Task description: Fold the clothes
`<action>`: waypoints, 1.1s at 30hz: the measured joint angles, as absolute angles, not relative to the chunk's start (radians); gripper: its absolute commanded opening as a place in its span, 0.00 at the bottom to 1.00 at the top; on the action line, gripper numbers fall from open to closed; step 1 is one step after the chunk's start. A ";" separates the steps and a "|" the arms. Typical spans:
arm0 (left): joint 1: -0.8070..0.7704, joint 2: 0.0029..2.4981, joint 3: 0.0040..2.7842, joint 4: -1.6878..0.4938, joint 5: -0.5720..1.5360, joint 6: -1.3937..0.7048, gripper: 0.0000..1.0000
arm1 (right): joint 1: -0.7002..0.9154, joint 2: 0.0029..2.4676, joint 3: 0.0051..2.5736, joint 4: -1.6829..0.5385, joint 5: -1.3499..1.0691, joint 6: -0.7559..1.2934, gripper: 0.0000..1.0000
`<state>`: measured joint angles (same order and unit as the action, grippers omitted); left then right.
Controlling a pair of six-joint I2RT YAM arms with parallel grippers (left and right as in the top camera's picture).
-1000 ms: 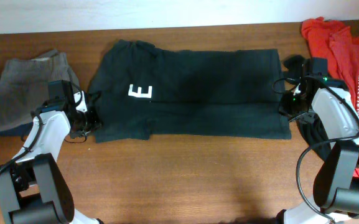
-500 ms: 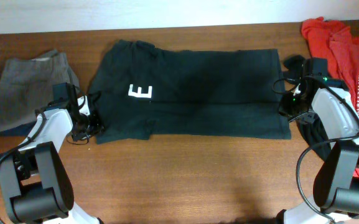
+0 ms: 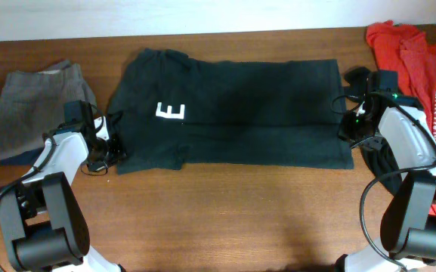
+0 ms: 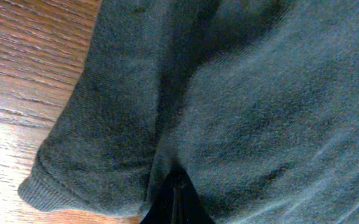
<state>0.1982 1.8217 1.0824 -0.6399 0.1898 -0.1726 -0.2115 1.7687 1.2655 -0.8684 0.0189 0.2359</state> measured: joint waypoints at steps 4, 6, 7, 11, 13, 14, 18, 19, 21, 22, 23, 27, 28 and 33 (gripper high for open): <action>0.198 1.793 1.083 -0.640 0.189 -0.165 0.04 | -0.212 1.769 1.266 -0.868 0.019 0.236 0.41; 0.198 1.761 1.084 -0.643 0.178 -0.161 0.11 | -0.212 1.769 1.266 -0.868 0.019 0.236 0.41; 0.198 1.746 1.086 -0.648 0.170 -0.156 0.11 | -0.212 1.769 1.266 -0.868 0.019 0.236 0.41; 0.198 1.718 1.091 -0.690 0.139 -0.153 0.11 | -0.212 1.769 1.266 -0.868 0.019 0.236 0.41; 0.198 1.718 1.087 -0.697 0.131 -0.153 0.11 | -0.212 1.769 1.266 -0.868 0.019 0.236 0.41; 0.198 1.718 1.081 -0.696 0.128 -0.153 0.11 | -0.212 1.769 1.266 -0.868 0.019 0.236 0.41; 0.198 1.718 1.017 -0.685 0.118 -0.150 0.28 | -0.212 1.769 1.266 -0.868 0.019 0.236 0.41; 0.198 1.718 1.001 -0.679 0.119 -0.152 0.30 | -0.212 1.769 1.266 -0.868 0.019 0.236 0.41; 0.198 1.718 0.980 -0.668 0.119 -0.151 0.31 | -0.212 1.769 1.266 -0.868 0.019 0.236 0.41; 0.198 1.718 0.973 -0.666 0.118 -0.150 0.31 | -0.212 1.769 1.266 -0.868 0.019 0.236 0.41; 0.198 1.718 0.970 -0.665 0.119 -0.150 0.31 | -0.212 1.769 1.266 -0.868 0.019 0.236 0.41; 0.198 1.718 0.961 -0.656 0.118 -0.150 0.32 | -0.212 1.769 1.266 -0.868 0.019 0.236 0.41; 0.198 1.718 0.960 -0.651 0.118 -0.150 0.31 | -0.212 1.769 1.266 -0.868 0.019 0.236 0.41; 0.198 1.718 0.959 -0.617 0.119 -0.150 0.21 | -0.212 1.769 1.266 -0.868 0.019 0.236 0.41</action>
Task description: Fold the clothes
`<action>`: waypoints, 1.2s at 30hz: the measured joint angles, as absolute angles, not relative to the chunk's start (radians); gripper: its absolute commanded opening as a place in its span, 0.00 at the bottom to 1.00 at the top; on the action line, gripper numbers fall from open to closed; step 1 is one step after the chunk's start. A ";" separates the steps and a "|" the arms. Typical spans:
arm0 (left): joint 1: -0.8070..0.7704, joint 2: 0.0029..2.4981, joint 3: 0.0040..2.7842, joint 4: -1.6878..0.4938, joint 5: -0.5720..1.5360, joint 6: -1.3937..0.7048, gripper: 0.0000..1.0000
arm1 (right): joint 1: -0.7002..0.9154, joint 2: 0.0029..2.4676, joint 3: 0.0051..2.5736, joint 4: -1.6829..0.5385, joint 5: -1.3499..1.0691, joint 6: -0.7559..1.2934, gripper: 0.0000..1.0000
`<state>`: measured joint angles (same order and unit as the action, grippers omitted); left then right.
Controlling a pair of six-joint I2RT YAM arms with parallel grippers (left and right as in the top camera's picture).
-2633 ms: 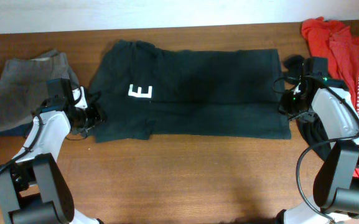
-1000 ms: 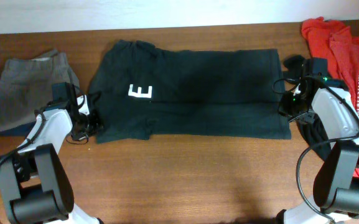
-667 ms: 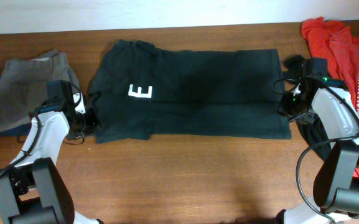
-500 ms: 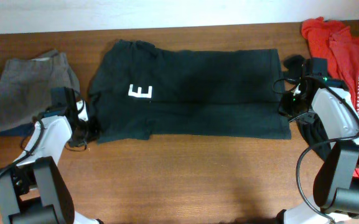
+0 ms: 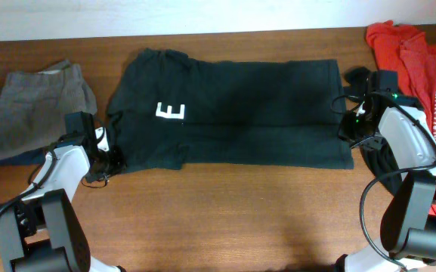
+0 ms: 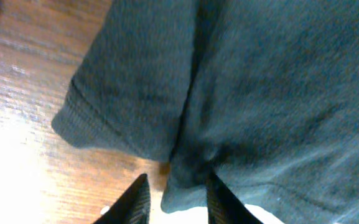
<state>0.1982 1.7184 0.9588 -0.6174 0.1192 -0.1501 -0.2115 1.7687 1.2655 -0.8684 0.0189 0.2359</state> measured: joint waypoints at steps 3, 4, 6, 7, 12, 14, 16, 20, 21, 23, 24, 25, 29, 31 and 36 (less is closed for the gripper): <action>0.198 1.718 0.959 -0.604 0.126 -0.148 0.13 | -0.212 1.769 1.266 -0.868 0.019 0.236 0.41; 0.198 1.718 0.959 -0.603 0.127 -0.147 0.10 | -0.212 1.769 1.266 -0.868 0.019 0.236 0.41; 0.198 1.718 0.959 -0.602 0.128 -0.148 0.04 | -0.212 1.769 1.266 -0.868 0.019 0.236 0.41; 0.198 1.718 0.959 -0.602 0.130 -0.148 0.02 | -0.212 1.769 1.266 -0.868 0.019 0.236 0.41; 0.198 1.718 0.959 -0.602 0.131 -0.149 0.00 | -0.212 1.769 1.266 -0.868 0.019 0.236 0.41; 0.198 1.718 0.959 -0.603 0.134 -0.149 0.00 | -0.212 1.769 1.266 -0.868 0.019 0.236 0.41; 0.198 1.718 0.959 -0.604 0.149 -0.149 0.00 | -0.212 1.769 1.266 -0.868 0.019 0.236 0.41; 0.199 1.704 0.966 -0.608 0.226 -0.139 0.00 | -0.212 1.769 1.266 -0.868 0.019 0.236 0.41; 0.199 1.698 0.974 -0.609 0.244 -0.137 0.00 | -0.212 1.769 1.266 -0.869 0.019 0.236 0.41; 0.198 1.675 1.016 -0.602 0.285 -0.131 0.00 | -0.212 1.769 1.266 -0.868 0.019 0.236 0.41; 0.198 1.666 1.035 -0.594 0.296 -0.131 0.00 | -0.212 1.769 1.266 -0.868 0.019 0.236 0.41; 0.198 1.647 1.070 -0.578 0.310 -0.129 0.00 | -0.212 1.769 1.266 -0.868 0.019 0.236 0.41; 0.198 1.602 1.180 -0.529 0.337 -0.127 0.00 | -0.212 1.769 1.266 -0.868 0.019 0.236 0.41; 0.198 1.593 1.188 -0.542 0.332 -0.127 0.00 | -0.212 1.769 1.266 -0.868 0.019 0.236 0.41; 0.198 1.612 1.174 -0.585 0.306 -0.127 0.00 | -0.212 1.769 1.266 -0.868 0.019 0.236 0.41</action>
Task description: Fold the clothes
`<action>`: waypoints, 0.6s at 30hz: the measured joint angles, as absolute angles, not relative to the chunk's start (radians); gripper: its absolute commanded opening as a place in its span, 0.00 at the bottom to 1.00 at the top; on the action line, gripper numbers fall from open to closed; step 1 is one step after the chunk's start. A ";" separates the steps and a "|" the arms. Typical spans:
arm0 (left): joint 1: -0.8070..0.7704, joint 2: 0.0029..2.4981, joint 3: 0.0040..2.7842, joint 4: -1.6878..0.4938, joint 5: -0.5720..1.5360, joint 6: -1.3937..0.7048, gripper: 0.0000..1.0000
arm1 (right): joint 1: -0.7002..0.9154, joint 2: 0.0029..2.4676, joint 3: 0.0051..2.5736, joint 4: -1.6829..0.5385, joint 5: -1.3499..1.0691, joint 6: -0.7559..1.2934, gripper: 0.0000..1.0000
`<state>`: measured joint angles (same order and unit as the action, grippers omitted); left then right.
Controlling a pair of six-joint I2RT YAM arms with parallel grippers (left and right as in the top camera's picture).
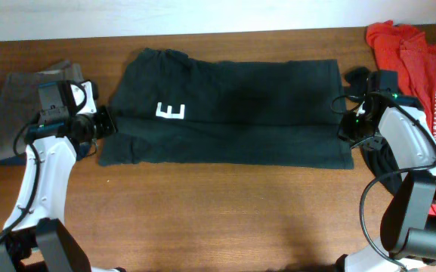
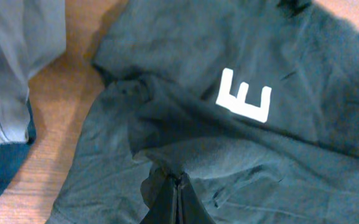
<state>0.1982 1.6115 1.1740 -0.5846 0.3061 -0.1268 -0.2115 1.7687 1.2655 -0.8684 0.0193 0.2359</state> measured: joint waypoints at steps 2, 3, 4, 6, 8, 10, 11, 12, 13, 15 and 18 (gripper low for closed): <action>0.198 1.630 1.173 -0.586 0.302 -0.127 0.00 | -0.212 1.769 1.266 -0.868 0.019 0.237 0.41; 0.198 1.642 1.172 -0.587 0.299 -0.127 0.00 | -0.212 1.769 1.266 -0.868 0.019 0.236 0.41; 0.198 1.654 1.172 -0.586 0.299 -0.127 0.00 | -0.212 1.769 1.266 -0.868 0.019 0.236 0.41; 0.198 1.678 1.172 -0.587 0.297 -0.127 0.01 | -0.212 1.769 1.266 -0.868 0.019 0.236 0.41; 0.198 1.693 1.171 -0.587 0.295 -0.127 0.08 | -0.212 1.769 1.266 -0.868 0.019 0.237 0.41; 0.199 1.700 1.170 -0.591 0.295 -0.128 0.23 | -0.212 1.769 1.266 -0.868 0.019 0.236 0.41; 0.198 1.703 1.169 -0.596 0.294 -0.128 0.29 | -0.212 1.769 1.266 -0.868 0.019 0.236 0.41; 0.198 1.705 1.169 -0.602 0.294 -0.123 0.36 | -0.212 1.769 1.266 -0.868 0.019 0.236 0.41; 0.198 1.707 1.169 -0.606 0.293 -0.120 0.42 | -0.212 1.769 1.266 -0.868 0.019 0.235 0.41; 0.198 1.708 1.169 -0.609 0.291 -0.120 0.44 | -0.212 1.769 1.266 -0.869 0.019 0.236 0.41; 0.199 1.708 1.169 -0.609 0.291 -0.120 0.44 | -0.212 1.769 1.266 -0.868 0.019 0.236 0.41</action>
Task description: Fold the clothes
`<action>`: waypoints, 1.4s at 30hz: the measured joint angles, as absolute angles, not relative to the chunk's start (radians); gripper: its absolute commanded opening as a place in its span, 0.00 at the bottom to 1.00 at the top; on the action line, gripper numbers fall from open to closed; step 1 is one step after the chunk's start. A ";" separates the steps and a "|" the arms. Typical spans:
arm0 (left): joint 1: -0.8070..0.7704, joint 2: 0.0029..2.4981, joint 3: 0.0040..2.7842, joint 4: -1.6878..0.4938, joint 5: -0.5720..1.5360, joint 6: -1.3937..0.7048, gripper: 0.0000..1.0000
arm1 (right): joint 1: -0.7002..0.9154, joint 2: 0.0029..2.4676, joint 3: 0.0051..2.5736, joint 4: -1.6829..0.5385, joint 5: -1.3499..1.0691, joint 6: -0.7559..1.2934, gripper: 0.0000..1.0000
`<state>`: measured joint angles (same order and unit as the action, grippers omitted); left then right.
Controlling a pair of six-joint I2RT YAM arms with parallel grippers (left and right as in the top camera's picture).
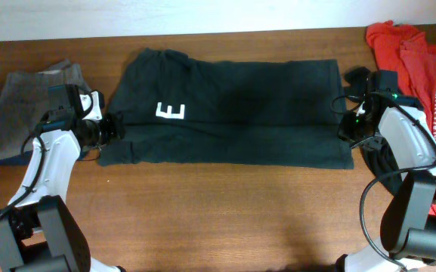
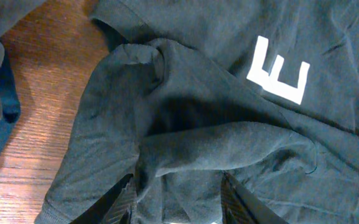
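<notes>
A dark green shirt (image 1: 240,106) with a white letter E (image 1: 170,112) lies flat across the table, folded lengthwise. My left gripper (image 1: 110,127) is at its left end over the bunched sleeve. In the left wrist view the gripper (image 2: 178,200) is open, its fingers (image 2: 120,202) straddling a raised fold of the sleeve (image 2: 216,140), and the E (image 2: 277,68) lies beyond. My right gripper (image 1: 347,125) rests at the shirt's right edge; its jaws are too small to read.
A pile of grey clothes (image 1: 32,106) over something blue lies at the left, close to my left arm. Red clothes (image 1: 418,60) are heaped at the back right corner. Bare wooden table (image 1: 225,211) runs along the front.
My left gripper was shut on the sleeve fabric and is now open, a little farther right and lower over the sleeve. The shirt and the right arm have not moved.
My left gripper was shut on the shirt's lower left corner, with the sleeve tucked under. Then it stood open by that corner. Then it was shut on the sleeve higher up, the shirt's lower left edge drawn out leftward. Now it is open there.
</notes>
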<state>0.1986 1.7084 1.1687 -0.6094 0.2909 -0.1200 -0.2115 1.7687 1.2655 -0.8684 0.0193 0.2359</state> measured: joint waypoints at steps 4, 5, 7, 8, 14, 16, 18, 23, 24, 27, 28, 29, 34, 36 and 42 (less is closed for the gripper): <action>0.198 1.708 1.169 -0.610 0.290 -0.120 0.44 | -0.212 1.769 1.266 -0.869 0.019 0.236 0.42; 0.198 1.708 1.169 -0.611 0.285 -0.120 0.44 | -0.212 1.769 1.266 -0.869 0.019 0.236 0.42; 0.198 1.710 1.169 -0.622 0.256 -0.120 0.31 | -0.212 1.769 1.266 -0.873 0.019 0.236 0.42; 0.198 1.713 1.169 -0.625 0.239 -0.119 0.23 | -0.212 1.769 1.266 -0.875 0.019 0.236 0.42; 0.199 1.737 1.169 -0.617 0.197 -0.117 0.19 | -0.212 1.769 1.266 -0.883 0.019 0.236 0.42; 0.198 1.736 1.179 -0.618 0.197 -0.117 0.10 | -0.212 1.769 1.266 -0.883 0.019 0.236 0.42; 0.198 1.724 1.198 -0.620 0.207 -0.118 0.01 | -0.212 1.769 1.266 -0.883 0.019 0.237 0.42; 0.193 1.643 1.233 -0.654 0.291 -0.117 0.00 | -0.212 1.769 1.266 -0.883 0.019 0.236 0.42; 0.188 1.634 1.237 -0.670 0.303 -0.117 0.01 | -0.212 1.769 1.266 -0.883 0.019 0.236 0.42; 0.165 1.638 1.236 -0.688 0.315 -0.117 0.01 | -0.212 1.769 1.266 -0.883 0.019 0.237 0.43; 0.156 1.646 1.236 -0.688 0.315 -0.117 0.01 | -0.212 1.769 1.266 -0.883 0.019 0.236 0.43; 0.148 1.662 1.236 -0.685 0.315 -0.117 0.00 | -0.212 1.769 1.266 -0.883 0.019 0.236 0.43; 0.143 1.795 1.235 -0.616 0.303 -0.117 0.01 | -0.212 1.769 1.266 -0.891 0.019 0.237 0.43; 0.146 1.840 1.234 -0.590 0.285 -0.117 0.00 | -0.212 1.769 1.266 -0.891 0.019 0.237 0.42; 0.177 1.942 1.232 -0.559 0.207 -0.117 0.01 | -0.212 1.769 1.266 -0.899 0.019 0.236 0.43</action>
<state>0.1772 1.9423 1.2324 -0.5591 0.2073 -0.1165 -0.2115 1.7687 1.2655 -0.8986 0.0193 0.2363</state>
